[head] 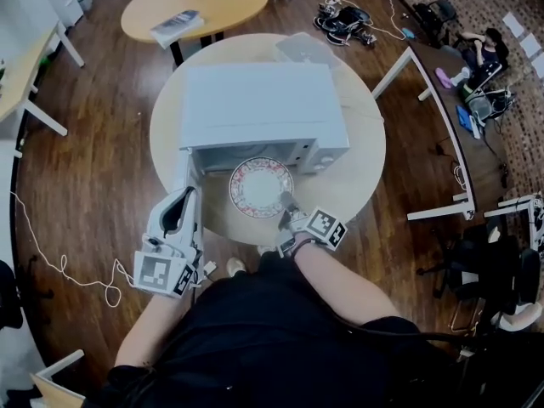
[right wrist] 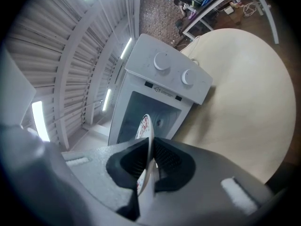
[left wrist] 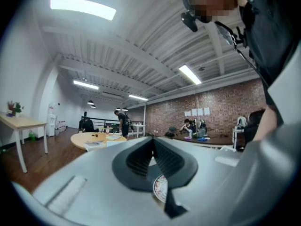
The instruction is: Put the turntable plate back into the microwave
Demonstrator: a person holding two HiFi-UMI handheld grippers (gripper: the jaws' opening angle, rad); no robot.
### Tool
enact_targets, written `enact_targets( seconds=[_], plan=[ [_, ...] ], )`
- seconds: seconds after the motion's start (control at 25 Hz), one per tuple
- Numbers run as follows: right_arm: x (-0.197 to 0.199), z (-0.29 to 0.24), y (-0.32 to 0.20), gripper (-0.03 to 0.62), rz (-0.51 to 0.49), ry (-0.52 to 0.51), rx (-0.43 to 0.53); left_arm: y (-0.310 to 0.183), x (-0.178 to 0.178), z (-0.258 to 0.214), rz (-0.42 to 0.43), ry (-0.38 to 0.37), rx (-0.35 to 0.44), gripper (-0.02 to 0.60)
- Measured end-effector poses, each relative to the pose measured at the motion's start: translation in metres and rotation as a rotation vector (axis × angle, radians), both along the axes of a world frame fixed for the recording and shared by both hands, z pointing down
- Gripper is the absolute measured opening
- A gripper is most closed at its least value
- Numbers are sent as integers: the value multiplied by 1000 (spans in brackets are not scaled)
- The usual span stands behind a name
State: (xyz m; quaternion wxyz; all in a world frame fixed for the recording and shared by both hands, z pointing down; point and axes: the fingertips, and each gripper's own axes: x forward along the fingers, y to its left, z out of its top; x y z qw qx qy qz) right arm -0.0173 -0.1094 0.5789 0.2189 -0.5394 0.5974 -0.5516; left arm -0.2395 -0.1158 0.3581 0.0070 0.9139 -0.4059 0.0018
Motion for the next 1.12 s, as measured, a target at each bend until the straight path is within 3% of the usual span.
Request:
enact_targets(
  seconds=[0.28,1.12],
  plan=[
    [-10,9,-13,18,-35,-10,-16,-11,-3,-6,-57,-16,27,3],
    [-5,20,-54,18,-38,-35,-22,-47,9,2,-56,-51,-2,3]
  ],
)
